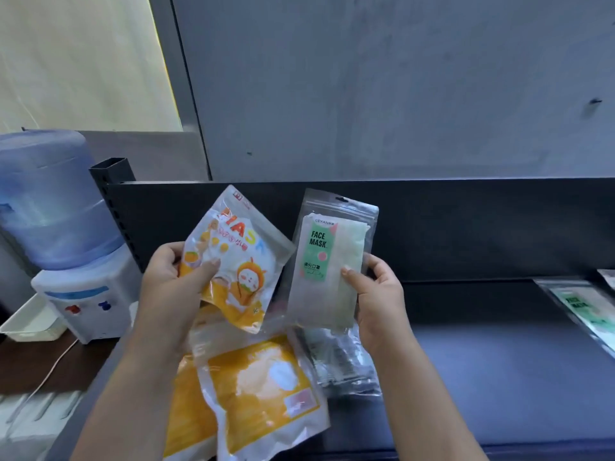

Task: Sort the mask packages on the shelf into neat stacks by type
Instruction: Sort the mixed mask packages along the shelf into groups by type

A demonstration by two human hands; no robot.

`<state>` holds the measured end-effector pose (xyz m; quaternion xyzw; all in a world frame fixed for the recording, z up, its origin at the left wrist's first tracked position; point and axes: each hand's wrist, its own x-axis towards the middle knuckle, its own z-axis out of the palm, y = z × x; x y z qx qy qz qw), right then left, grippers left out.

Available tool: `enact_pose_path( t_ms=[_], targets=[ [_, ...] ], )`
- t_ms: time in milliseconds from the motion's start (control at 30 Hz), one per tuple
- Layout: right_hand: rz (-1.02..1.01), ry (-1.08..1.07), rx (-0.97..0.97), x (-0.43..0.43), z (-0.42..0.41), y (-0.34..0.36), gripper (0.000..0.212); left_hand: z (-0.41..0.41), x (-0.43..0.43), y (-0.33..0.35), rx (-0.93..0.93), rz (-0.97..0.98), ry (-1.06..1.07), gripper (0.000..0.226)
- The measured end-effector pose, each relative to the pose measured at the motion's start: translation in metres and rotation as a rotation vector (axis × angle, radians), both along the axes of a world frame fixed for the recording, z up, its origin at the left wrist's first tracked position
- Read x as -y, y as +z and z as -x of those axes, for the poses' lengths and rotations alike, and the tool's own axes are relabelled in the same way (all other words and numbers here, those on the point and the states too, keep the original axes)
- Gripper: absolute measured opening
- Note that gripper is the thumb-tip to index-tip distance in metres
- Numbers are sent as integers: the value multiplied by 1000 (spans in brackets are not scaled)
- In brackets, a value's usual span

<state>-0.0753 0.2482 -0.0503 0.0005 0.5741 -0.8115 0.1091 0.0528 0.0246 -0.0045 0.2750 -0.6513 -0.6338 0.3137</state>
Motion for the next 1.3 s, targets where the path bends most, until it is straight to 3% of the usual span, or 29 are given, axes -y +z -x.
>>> enact_pose_path(
  t_ms=[367,533,700,833,1133,1300],
  targets=[
    [-9,37,19,-219,74,6,19,85,-224,-14,-176,-397,-7,26],
    [-34,21,86,-294,94,-6,22,113,-306,-28,-189,-486,-22,29],
    [-41,-21,123,-339,101,-11,26,126,-348,-35,-186,-507,-76,25],
    [-9,-70,110,-362,103,-8,27,136,-370,-38,-212,-560,-197,44],
    [-74,-84,84,-427,113,-6,25,152,-427,-37,-272,-627,-272,51],
    [-211,-35,49,-474,139,-6,26,161,-473,-37,-293,-619,-233,38]
  ],
)
